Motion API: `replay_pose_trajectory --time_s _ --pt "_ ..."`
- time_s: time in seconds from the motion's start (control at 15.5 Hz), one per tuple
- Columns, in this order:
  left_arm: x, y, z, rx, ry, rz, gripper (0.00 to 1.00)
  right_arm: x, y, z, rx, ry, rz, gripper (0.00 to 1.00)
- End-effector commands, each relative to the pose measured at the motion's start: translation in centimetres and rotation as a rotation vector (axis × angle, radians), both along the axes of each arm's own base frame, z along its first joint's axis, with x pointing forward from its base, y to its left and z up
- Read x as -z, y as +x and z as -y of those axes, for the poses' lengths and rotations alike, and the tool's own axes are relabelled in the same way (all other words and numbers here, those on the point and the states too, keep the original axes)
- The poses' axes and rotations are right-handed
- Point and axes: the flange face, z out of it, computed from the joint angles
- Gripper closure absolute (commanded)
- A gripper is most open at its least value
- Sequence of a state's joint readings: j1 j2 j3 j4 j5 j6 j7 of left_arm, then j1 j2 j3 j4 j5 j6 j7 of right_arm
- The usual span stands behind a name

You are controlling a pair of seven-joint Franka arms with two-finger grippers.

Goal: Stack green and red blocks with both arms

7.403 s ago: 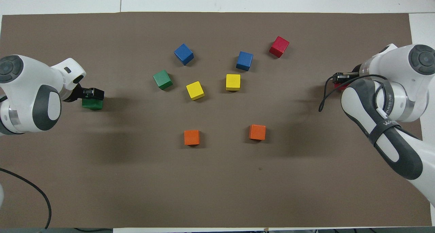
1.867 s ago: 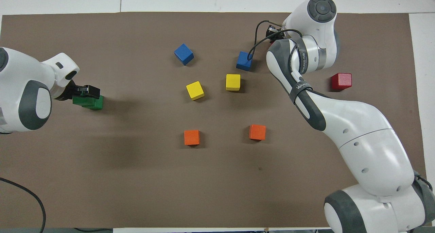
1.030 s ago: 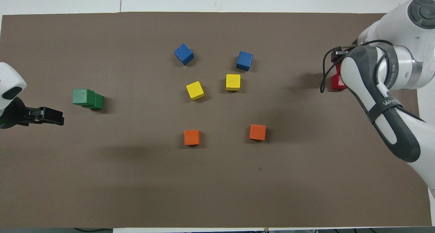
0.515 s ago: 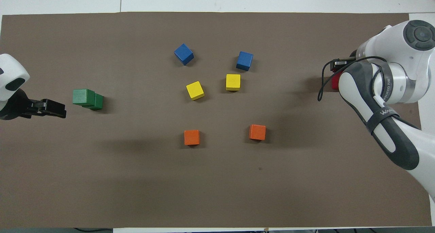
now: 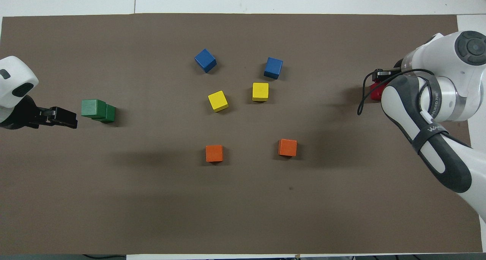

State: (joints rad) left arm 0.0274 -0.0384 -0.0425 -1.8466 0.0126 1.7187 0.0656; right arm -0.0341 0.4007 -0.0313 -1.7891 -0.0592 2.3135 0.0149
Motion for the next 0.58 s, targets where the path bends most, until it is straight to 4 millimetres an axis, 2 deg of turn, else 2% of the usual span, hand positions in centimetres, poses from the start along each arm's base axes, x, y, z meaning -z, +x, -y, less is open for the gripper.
replay_pose_trajectory --time_s 0.0,0.32,0.39,0.45,0.52 --pt "-0.2 0.7 0.3 0.007 -0.013 0.020 0.00 -0.3 -0.9 0.1 -0.015 0.011 0.008 1.00" --pt "-0.2 0.8 0.3 0.010 -0.013 0.017 0.00 -0.2 -1.0 0.7 -0.002 0.016 0.017 1.00" --pt "-0.5 0.7 0.3 0.010 -0.013 0.014 0.00 -0.2 -1.0 0.7 -0.001 0.016 0.017 0.92" --pt "-1.2 0.8 0.3 0.012 -0.011 0.020 0.00 -0.2 -1.0 0.7 0.001 0.018 0.019 0.64" --pt "-1.8 0.8 0.4 0.014 -0.011 0.016 0.00 -0.2 -1.0 0.7 0.005 0.018 0.019 0.51"
